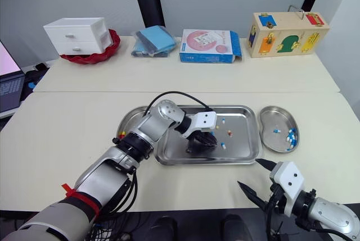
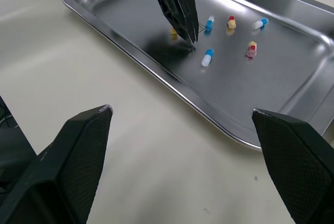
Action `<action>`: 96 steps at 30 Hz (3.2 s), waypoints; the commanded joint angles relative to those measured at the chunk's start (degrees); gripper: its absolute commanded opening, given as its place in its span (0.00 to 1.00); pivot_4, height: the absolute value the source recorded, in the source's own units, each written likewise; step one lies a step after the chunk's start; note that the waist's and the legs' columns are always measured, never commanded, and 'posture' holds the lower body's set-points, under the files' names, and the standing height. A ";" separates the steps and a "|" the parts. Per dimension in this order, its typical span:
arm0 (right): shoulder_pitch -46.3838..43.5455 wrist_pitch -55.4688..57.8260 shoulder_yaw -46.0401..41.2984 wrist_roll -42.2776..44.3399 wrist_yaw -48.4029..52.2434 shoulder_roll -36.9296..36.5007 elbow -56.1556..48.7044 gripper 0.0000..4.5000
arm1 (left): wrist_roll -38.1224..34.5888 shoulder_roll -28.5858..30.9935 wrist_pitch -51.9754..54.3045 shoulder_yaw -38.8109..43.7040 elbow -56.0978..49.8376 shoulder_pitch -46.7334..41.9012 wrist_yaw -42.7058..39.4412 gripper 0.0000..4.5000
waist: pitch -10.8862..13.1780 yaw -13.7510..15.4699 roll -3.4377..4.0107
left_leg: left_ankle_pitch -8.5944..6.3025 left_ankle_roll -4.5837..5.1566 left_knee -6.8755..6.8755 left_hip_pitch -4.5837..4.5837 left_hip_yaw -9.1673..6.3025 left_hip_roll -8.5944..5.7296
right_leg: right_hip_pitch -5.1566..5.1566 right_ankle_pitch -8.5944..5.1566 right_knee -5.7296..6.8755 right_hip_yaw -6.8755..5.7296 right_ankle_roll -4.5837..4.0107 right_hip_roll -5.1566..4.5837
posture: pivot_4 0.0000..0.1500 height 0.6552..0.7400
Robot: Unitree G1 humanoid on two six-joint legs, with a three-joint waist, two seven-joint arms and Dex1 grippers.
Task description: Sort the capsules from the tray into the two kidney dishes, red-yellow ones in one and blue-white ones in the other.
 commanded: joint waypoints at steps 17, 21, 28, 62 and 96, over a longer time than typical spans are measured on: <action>-7.17 -4.96 1.02 -0.42 5.50 -3.53 5.37 1.00 | -14.25 15.67 18.15 12.92 -32.75 11.90 2.20 0.04 | 0.00 0.48 0.04 | 0.00 0.00 0.06 -0.01 -0.01 0.01 | 0.03 0.00 0.03 -0.03 0.00 -0.01 | 1.00 0.62; -6.95 -4.52 1.08 -0.48 5.19 -3.35 4.64 1.00 | -13.31 13.64 16.75 9.90 -30.01 11.62 3.62 0.27 | 0.00 0.42 0.04 | 0.00 0.00 0.07 0.00 -0.01 0.01 | 0.03 0.01 0.03 -0.03 0.00 -0.01 | 1.00 0.62; -5.65 -3.50 1.87 -0.78 2.92 -2.23 2.47 1.00 | -10.54 9.76 19.70 6.23 -26.62 12.97 10.23 0.59 | 0.00 0.30 0.04 | 0.00 0.00 0.07 -0.01 -0.02 0.01 | 0.02 0.01 0.03 -0.02 0.00 -0.01 | 1.00 0.62; -5.11 -2.70 3.51 -0.91 0.78 -1.79 1.48 1.00 | -8.98 6.89 22.83 1.91 -27.43 21.61 21.92 0.00 | -0.18 0.26 0.24 | 0.00 0.01 0.08 0.35 -0.02 0.01 | 0.42 0.00 0.01 -0.02 0.01 -0.01 | 1.00 0.62; -10.84 -13.06 9.61 -4.92 7.29 -2.47 6.87 1.00 | -28.21 26.82 43.11 28.21 -49.69 24.24 22.30 0.00 | 0.00 -0.12 0.06 | -0.02 0.02 -0.08 0.66 -0.03 0.01 | 0.63 -0.03 -0.08 0.00 0.02 -0.01 | 1.00 0.62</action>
